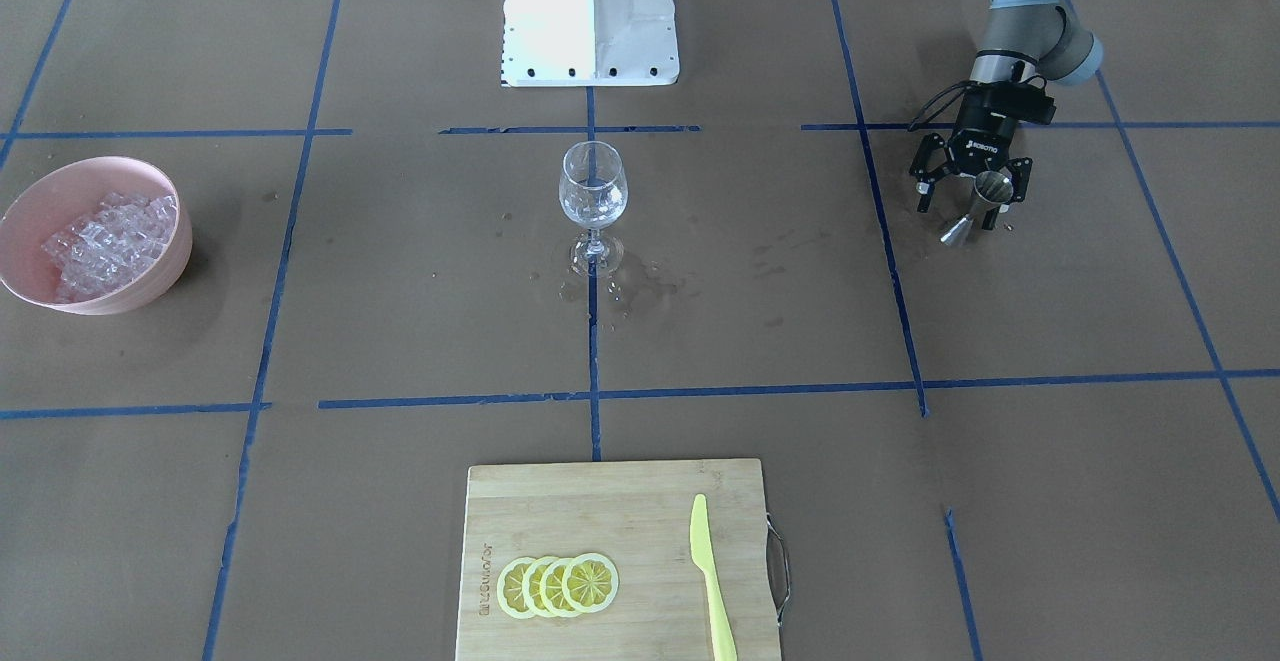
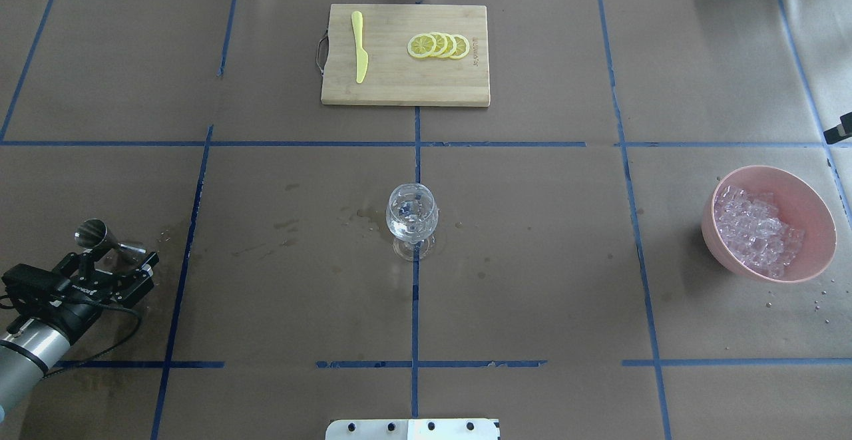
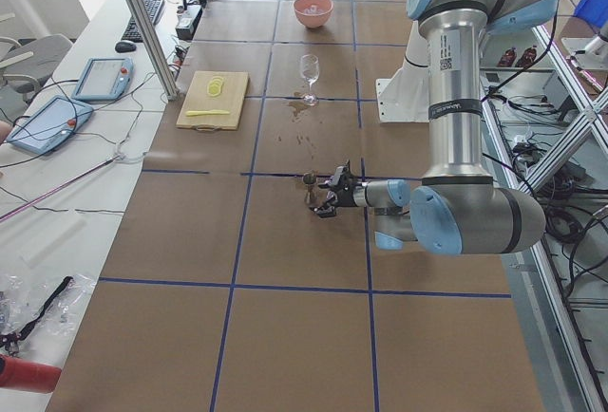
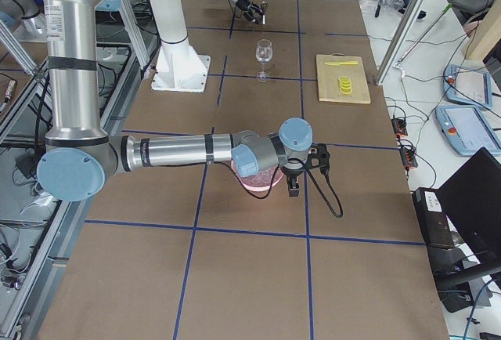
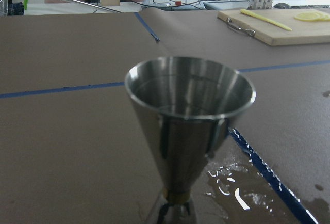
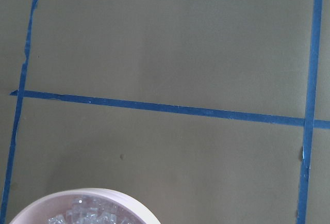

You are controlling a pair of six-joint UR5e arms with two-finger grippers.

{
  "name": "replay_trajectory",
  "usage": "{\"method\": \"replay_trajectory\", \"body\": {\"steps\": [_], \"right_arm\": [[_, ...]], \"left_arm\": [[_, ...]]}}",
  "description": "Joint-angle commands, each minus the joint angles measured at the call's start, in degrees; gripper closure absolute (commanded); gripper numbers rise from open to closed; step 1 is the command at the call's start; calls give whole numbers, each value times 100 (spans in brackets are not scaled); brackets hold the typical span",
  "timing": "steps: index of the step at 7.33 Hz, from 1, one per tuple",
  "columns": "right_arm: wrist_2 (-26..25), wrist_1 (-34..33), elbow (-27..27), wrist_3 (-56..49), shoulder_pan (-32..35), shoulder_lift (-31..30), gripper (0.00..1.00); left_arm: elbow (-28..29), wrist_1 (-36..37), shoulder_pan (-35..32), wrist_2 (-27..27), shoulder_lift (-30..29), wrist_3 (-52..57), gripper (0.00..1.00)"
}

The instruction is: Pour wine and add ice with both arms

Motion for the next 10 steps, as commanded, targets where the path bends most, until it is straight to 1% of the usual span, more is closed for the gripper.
{"method": "replay_trajectory", "body": {"steps": [1, 2, 3, 4, 5, 6, 7, 8, 9, 10], "right_arm": [[-3, -3, -31, -10, -9, 0, 0], [-12, -3, -31, -1, -18, 0, 0], [-21, -3, -23, 8, -61, 9, 0], [-21, 5, 12, 121, -123, 9, 0], [-38, 5, 221, 766, -410, 9, 0], [-195, 14, 511, 1425, -718, 9, 0], [-301, 14, 749, 1771, -947, -69, 0], [-319, 58, 855, 1835, -1132, -183, 0], [-520, 354, 935, 2018, -1378, -350, 0], [-696, 766, 970, 2716, -1667, -595, 0]], "left_arm": [[-632, 49, -41, -921, 857, 57, 0], [-1000, 49, -68, -1317, 1322, 118, 0], [-1143, 41, -233, -1609, 1701, 501, 0], [-1118, 32, -609, -1933, 1818, 958, 1], [-1057, 23, -1126, -2537, 1819, 1519, 1], [-1004, 49, -1679, -3265, 1802, 2003, 1], [-752, 58, -2433, -4178, 1706, 2513, 1], [-566, 223, -3294, -4900, 1479, 3118, 1], [-573, 782, -4146, -5543, 1276, 3707, 1], [-582, 1414, -4712, -5793, 909, 4140, 1]]}}
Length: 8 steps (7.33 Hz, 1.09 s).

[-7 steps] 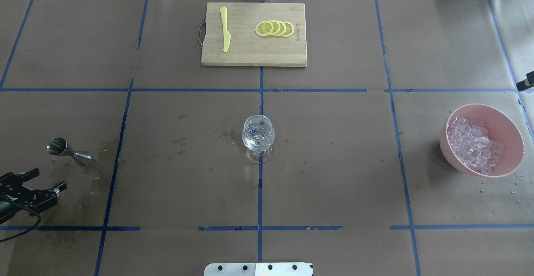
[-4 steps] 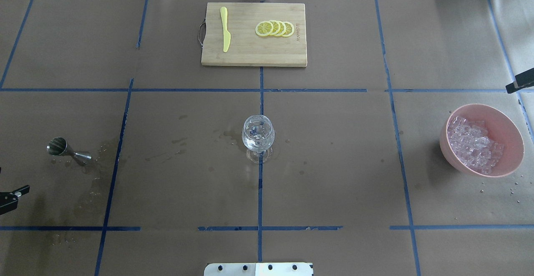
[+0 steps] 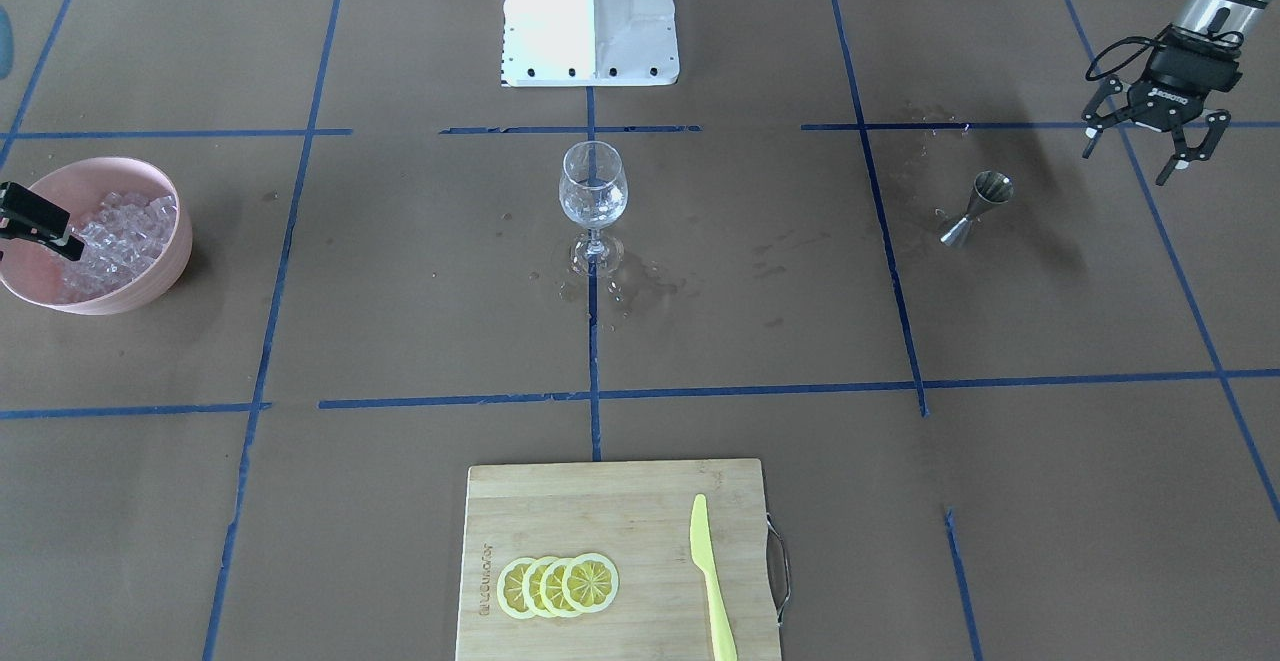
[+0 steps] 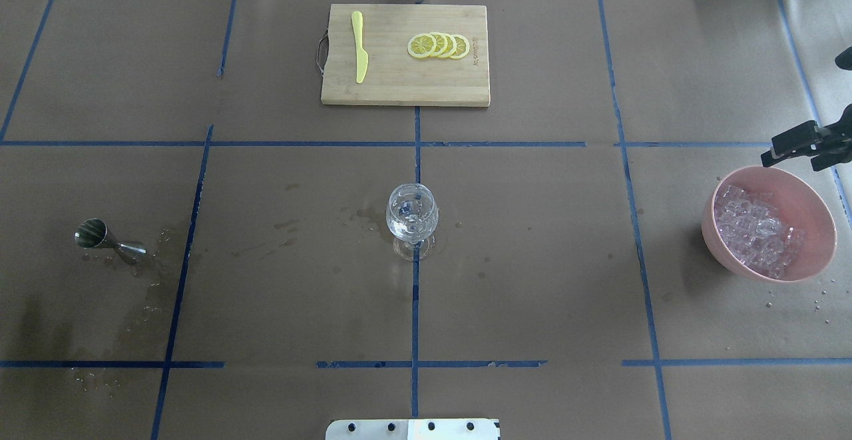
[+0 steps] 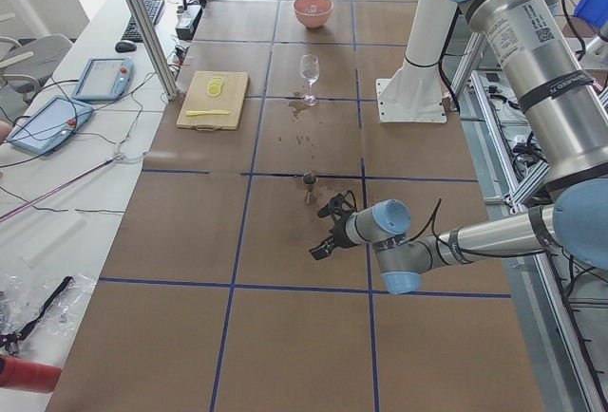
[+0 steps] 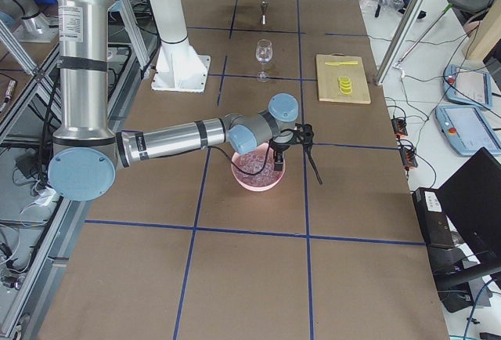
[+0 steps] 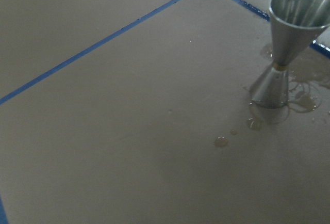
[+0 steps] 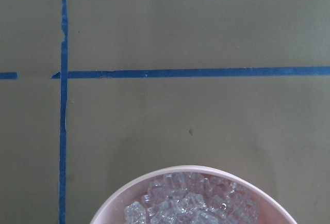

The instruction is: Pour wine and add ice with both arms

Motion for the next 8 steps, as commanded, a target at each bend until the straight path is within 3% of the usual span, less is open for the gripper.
{"method": "replay_trajectory", "body": {"steps": [1, 4, 6, 7, 8], "right_arm": [[-488, 940, 38, 1251, -574, -485, 8], [-615, 1041, -173, 1459, -691, -576, 15], [-570, 1033, -182, 1504, -743, -610, 41], [-562, 1033, -173, 1521, -778, -619, 45], [-474, 1024, -182, 1521, -779, -654, 67]], "left_arm": [[24, 906, -905, -548, -435, 702, 0], [33, 917, -932, -548, -427, 659, 0], [-11, 909, -975, -539, -409, 632, 0], [-11, 909, -984, -539, -409, 632, 0], [-11, 900, -984, -530, -409, 598, 0]]}}
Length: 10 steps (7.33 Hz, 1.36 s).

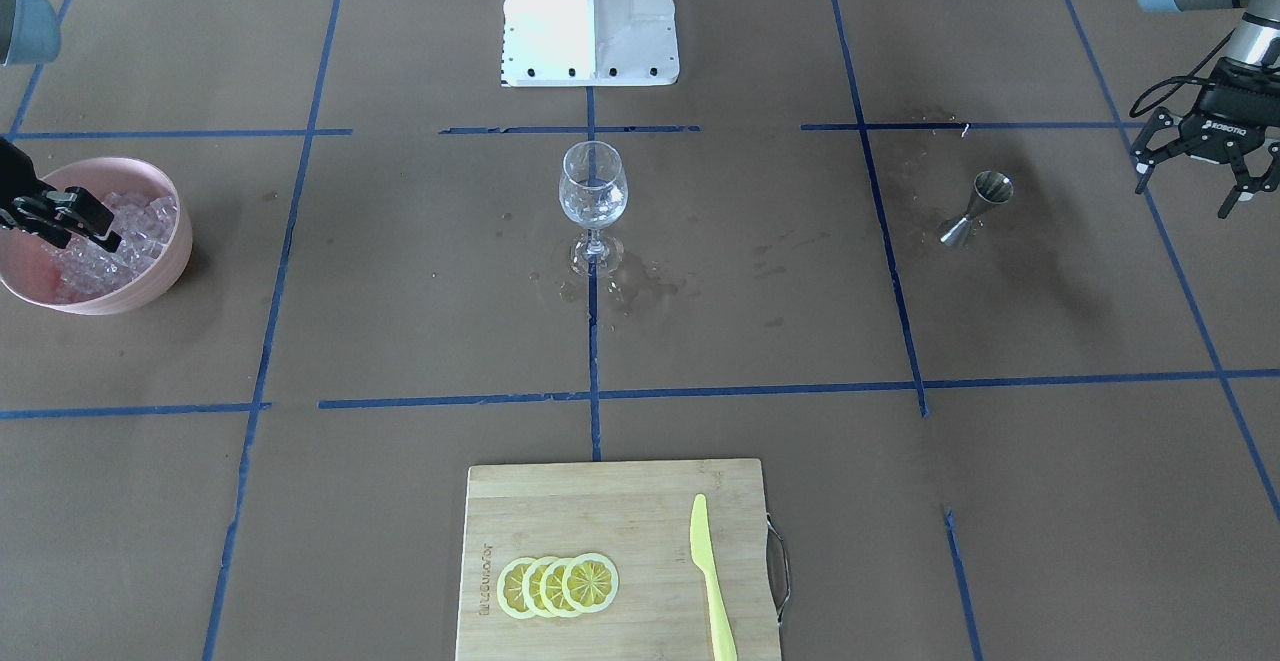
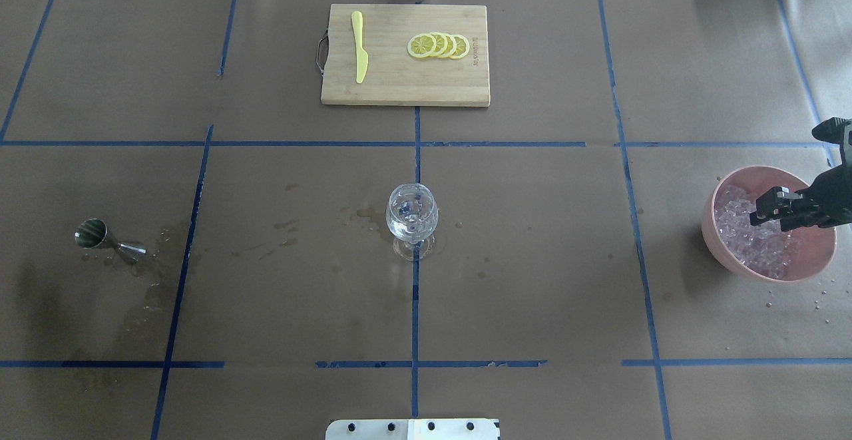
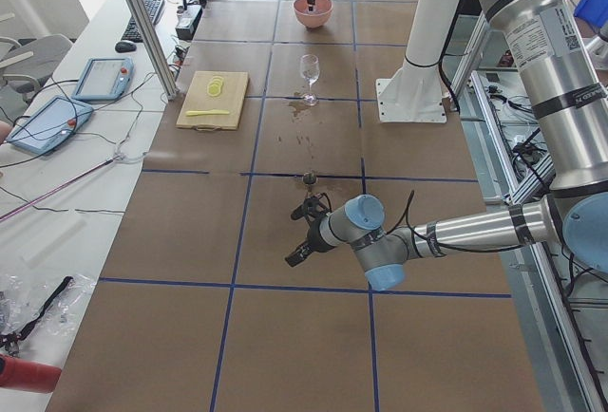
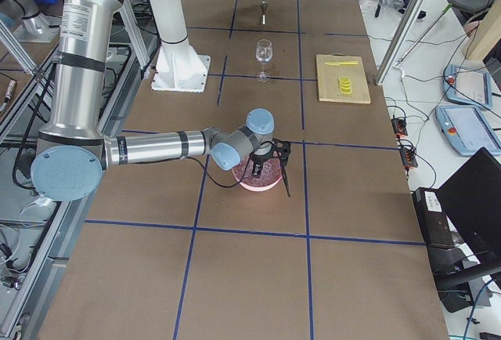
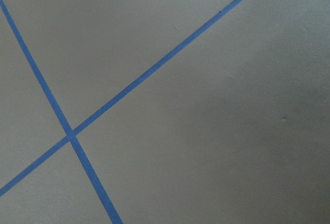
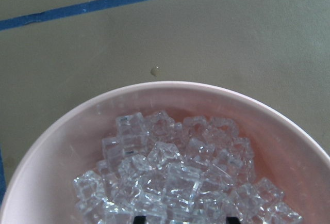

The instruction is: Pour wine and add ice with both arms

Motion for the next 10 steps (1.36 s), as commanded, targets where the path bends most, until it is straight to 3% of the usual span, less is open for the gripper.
{"method": "replay_trajectory", "body": {"steps": [1, 4, 7, 8, 10], "right_arm": [[249, -42, -6, 10, -19, -61, 100], [383, -7, 238, 281, -2, -35, 100], [295, -51, 1301, 825, 543, 183, 100], [233, -60, 1312, 1437, 543, 672, 100], [136, -69, 1321, 2258, 212, 1333, 100]], "left_arm": [[-4, -7, -35, 8, 11, -29, 0], [-4, -33, -175, -18, 28, -11, 0], [-4, 10, -499, -62, -15, 41, 0], [30, 306, -614, -280, -129, 6, 0], [4, 1770, -1228, -1174, -829, 32, 0]]}}
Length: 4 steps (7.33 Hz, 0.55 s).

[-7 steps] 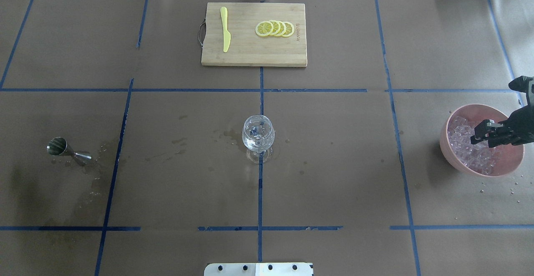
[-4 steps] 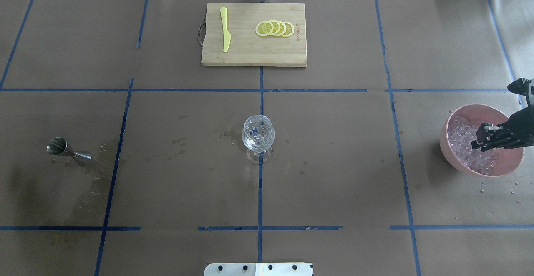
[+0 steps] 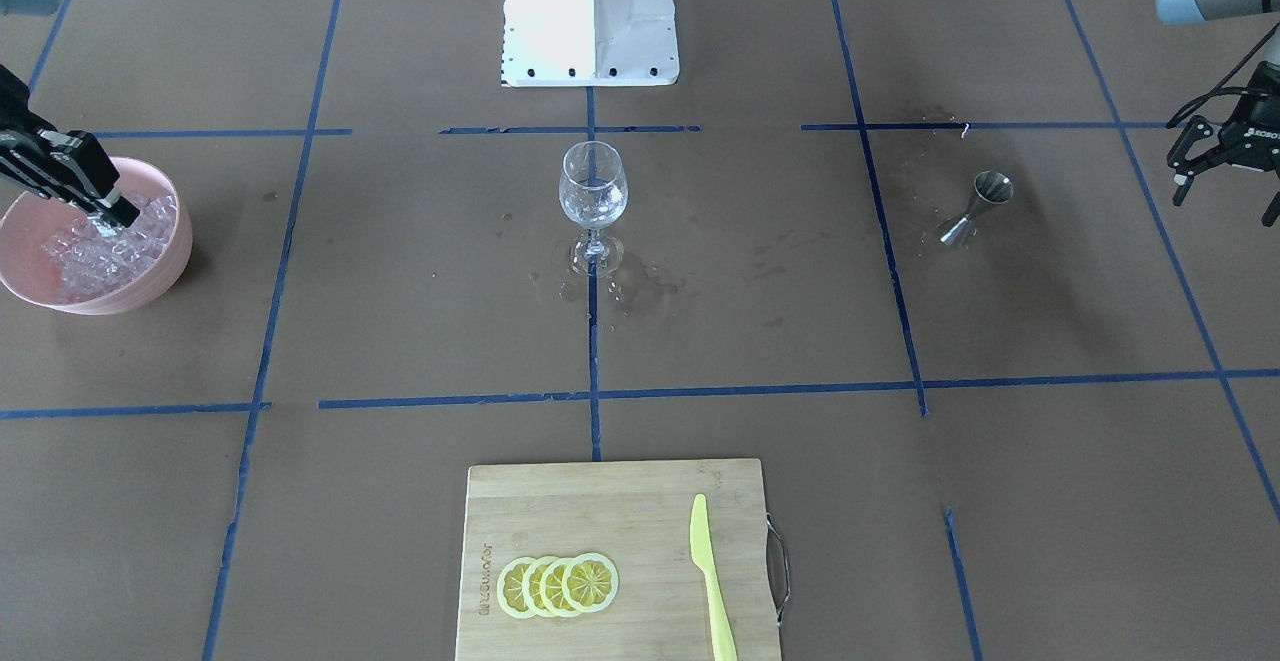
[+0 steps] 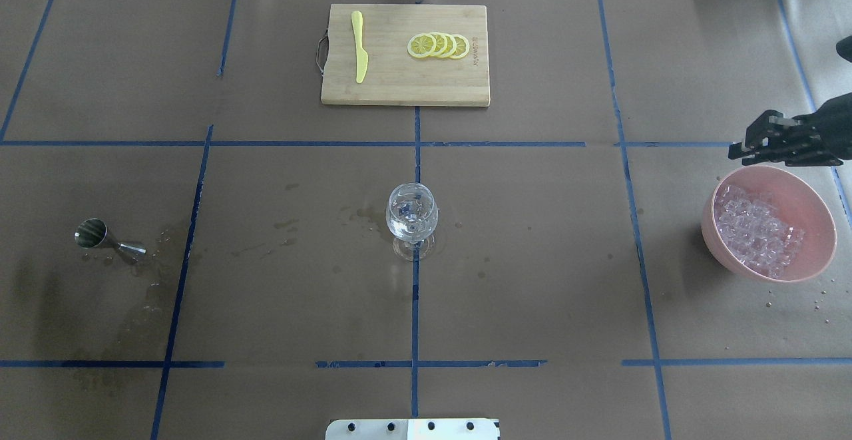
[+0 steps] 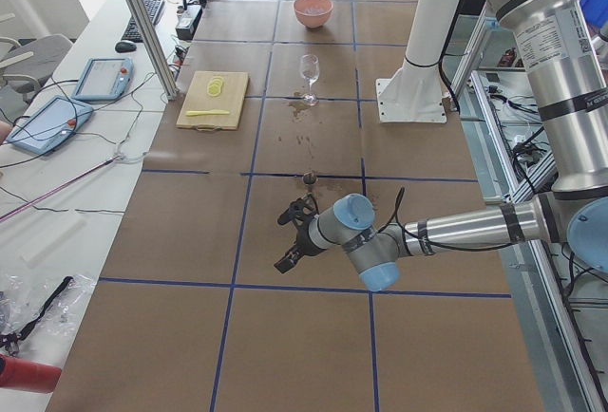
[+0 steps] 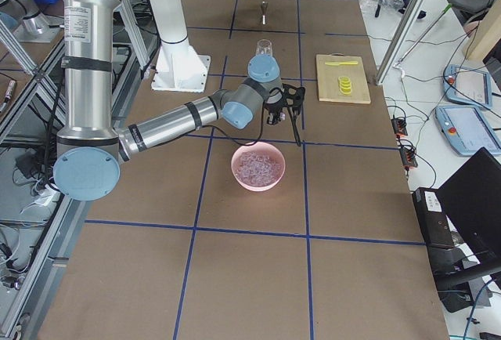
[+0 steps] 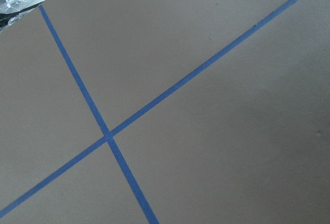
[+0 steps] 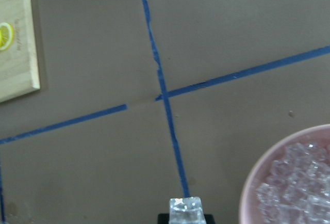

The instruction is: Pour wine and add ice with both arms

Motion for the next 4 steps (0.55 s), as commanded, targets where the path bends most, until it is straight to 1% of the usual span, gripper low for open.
{"method": "replay_trajectory", "body": {"steps": [1, 2, 3, 4], "right_arm": [[-151, -14, 17, 753, -504, 716, 100], [-561, -66, 17, 1252, -968, 1137, 100], [-870, -302, 25, 1588, -1277, 1515, 100], [-1221, -652, 26, 1878, -1689, 1989, 100]], "left_arm": [[-13, 1359, -439, -746, -664, 11, 0], [-4, 1904, -579, -1070, -936, 11, 0], [5, 2389, -720, -1396, -1157, 11, 0], [5, 2672, -835, -1764, -1228, 11, 0]]}}
